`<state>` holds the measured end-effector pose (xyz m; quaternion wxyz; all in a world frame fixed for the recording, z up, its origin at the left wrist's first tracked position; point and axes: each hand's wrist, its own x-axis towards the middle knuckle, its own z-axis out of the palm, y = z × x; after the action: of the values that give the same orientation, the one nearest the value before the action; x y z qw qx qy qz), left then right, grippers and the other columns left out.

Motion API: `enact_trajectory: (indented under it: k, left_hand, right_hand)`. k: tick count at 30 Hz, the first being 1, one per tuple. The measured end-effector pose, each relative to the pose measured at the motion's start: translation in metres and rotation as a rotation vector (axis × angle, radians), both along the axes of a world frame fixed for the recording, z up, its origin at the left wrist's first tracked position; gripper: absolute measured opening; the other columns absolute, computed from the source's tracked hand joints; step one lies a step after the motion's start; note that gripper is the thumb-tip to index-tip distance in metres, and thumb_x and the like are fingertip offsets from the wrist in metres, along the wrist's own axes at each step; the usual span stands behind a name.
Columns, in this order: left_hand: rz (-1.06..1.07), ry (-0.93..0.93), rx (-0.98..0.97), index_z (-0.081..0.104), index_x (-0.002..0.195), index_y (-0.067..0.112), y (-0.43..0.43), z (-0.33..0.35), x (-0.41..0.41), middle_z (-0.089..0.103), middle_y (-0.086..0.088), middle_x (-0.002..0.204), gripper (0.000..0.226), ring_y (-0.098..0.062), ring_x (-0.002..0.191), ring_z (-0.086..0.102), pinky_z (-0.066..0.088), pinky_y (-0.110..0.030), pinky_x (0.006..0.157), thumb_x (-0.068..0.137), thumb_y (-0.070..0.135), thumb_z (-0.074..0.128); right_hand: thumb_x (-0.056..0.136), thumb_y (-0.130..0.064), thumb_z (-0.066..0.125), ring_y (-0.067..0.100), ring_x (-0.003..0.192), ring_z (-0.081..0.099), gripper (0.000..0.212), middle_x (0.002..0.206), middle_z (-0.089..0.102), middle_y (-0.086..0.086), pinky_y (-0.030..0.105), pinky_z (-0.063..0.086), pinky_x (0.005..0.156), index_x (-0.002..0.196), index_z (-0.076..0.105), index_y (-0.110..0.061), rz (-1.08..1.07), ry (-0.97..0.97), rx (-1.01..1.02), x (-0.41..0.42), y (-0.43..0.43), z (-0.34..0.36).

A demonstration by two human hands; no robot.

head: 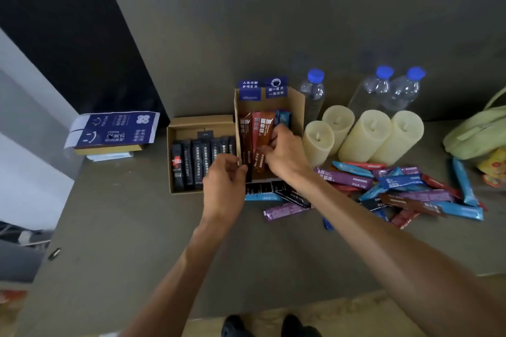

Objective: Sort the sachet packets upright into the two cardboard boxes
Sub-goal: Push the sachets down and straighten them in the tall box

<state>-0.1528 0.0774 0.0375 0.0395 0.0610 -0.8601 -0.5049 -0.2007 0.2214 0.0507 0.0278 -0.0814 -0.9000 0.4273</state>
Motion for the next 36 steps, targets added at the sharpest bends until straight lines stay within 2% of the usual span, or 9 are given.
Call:
enact_trajectory:
  k: [3,6,11,16,20,26,31,36]
  left_hand:
    - [-0.012,0.007,-0.017,0.060,0.104,0.017,0.000,-0.004,-0.009,0.065,0.008,0.086,0.011,-0.005,0.079,0.062,0.051,-0.017,0.066,0.094,0.014,0.063]
    - [-0.016,-0.008,0.006,0.061,0.102,0.017,-0.003,-0.004,-0.011,0.065,0.008,0.085,0.009,-0.006,0.078,0.063,0.055,-0.024,0.069,0.094,0.015,0.064]
    - [-0.032,-0.027,0.004,0.061,0.101,0.020,-0.006,-0.004,-0.011,0.064,0.009,0.086,0.008,-0.001,0.077,0.062,0.047,-0.010,0.061,0.094,0.019,0.064]
    - [-0.033,-0.038,0.011,0.061,0.102,0.019,-0.006,-0.004,-0.012,0.064,0.010,0.087,0.009,-0.001,0.079,0.062,0.049,-0.013,0.065,0.094,0.020,0.064]
    - [-0.039,-0.028,0.003,0.061,0.102,0.019,-0.006,-0.003,-0.012,0.064,0.010,0.086,0.009,-0.001,0.078,0.061,0.047,-0.010,0.061,0.094,0.021,0.065]
    - [-0.044,-0.016,-0.007,0.062,0.102,0.018,-0.008,-0.004,-0.012,0.064,0.011,0.086,0.009,0.000,0.078,0.061,0.047,-0.007,0.062,0.094,0.020,0.065]
    - [-0.045,-0.017,-0.004,0.062,0.104,0.018,-0.009,-0.005,-0.013,0.064,0.010,0.086,0.010,-0.002,0.079,0.062,0.049,-0.011,0.063,0.094,0.020,0.065]
    - [-0.055,-0.010,0.020,0.062,0.103,0.019,-0.012,-0.003,-0.006,0.064,0.011,0.086,0.010,0.002,0.078,0.062,0.047,-0.006,0.064,0.094,0.022,0.065]
  right_hand:
    - [0.089,-0.015,0.068,0.021,0.093,0.067,0.023,0.099,0.068,0.002,0.028,0.050,0.075,0.108,0.057,-0.012,-0.002,-0.018,0.064,-0.011,-0.007,-0.008]
    - [0.088,-0.015,0.068,0.023,0.092,0.067,0.017,0.096,0.066,0.003,0.036,0.056,0.078,0.102,0.058,-0.012,0.000,-0.018,0.106,-0.017,-0.010,-0.016]
    - [0.088,-0.021,0.071,0.021,0.083,0.068,0.011,0.091,0.069,0.004,0.038,0.059,0.074,0.091,0.062,-0.014,-0.035,-0.006,0.141,-0.027,-0.011,-0.026]
    - [0.091,-0.022,0.067,0.020,0.076,0.068,0.011,0.083,0.068,0.004,0.034,0.059,0.066,0.085,0.064,-0.012,-0.052,0.028,0.170,-0.028,-0.010,-0.034]
    - [0.090,-0.025,0.069,0.022,0.077,0.069,0.013,0.086,0.069,0.005,0.040,0.061,0.068,0.090,0.065,-0.012,-0.054,0.038,0.180,-0.026,-0.015,-0.036]
    - [0.092,-0.018,0.067,0.024,0.083,0.072,0.013,0.093,0.073,0.010,0.035,0.061,0.070,0.096,0.069,-0.006,-0.044,0.039,0.220,-0.027,-0.017,-0.036]
    - [0.092,-0.017,0.066,0.027,0.085,0.072,0.011,0.092,0.072,0.011,0.039,0.061,0.073,0.095,0.069,-0.006,-0.043,0.026,0.212,-0.029,-0.017,-0.040]
    - [0.092,-0.023,0.067,0.015,0.077,0.067,0.010,0.081,0.066,-0.003,0.027,0.052,0.065,0.086,0.064,-0.016,-0.026,0.051,0.147,-0.016,-0.012,-0.032]
